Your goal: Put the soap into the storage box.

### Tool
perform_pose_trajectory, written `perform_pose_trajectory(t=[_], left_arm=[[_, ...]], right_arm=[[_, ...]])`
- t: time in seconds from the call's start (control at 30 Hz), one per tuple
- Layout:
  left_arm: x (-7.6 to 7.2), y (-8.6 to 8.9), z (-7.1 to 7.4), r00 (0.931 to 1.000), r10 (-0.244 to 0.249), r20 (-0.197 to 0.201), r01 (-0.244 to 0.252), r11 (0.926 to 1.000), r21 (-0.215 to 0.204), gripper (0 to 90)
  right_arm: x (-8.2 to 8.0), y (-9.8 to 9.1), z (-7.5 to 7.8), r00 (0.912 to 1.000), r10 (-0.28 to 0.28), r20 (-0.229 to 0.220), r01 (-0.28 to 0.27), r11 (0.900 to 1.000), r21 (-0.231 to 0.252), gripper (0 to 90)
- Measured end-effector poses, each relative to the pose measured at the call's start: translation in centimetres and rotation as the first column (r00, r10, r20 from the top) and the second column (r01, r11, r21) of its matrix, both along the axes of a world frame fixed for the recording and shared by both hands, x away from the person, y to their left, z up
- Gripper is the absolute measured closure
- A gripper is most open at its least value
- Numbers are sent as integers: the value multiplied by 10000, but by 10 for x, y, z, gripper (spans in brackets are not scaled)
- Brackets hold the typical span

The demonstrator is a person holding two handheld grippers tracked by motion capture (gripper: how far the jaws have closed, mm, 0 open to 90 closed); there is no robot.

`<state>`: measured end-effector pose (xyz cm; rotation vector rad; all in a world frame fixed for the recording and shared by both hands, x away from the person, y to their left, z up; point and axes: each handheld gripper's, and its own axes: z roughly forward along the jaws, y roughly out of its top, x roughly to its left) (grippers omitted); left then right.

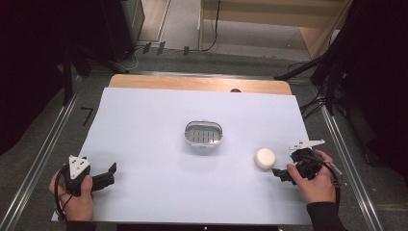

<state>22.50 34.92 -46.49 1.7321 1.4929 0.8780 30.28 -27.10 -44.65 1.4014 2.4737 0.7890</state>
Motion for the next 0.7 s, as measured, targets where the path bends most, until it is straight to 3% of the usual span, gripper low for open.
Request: perform_pose_trajectory(t=[0.7], left_arm=[[0,0,0,10000,-6,-39,6,10000,33,2]], right_arm=[[16,23,-3,9979,569,-307,-568,9984,59,78]])
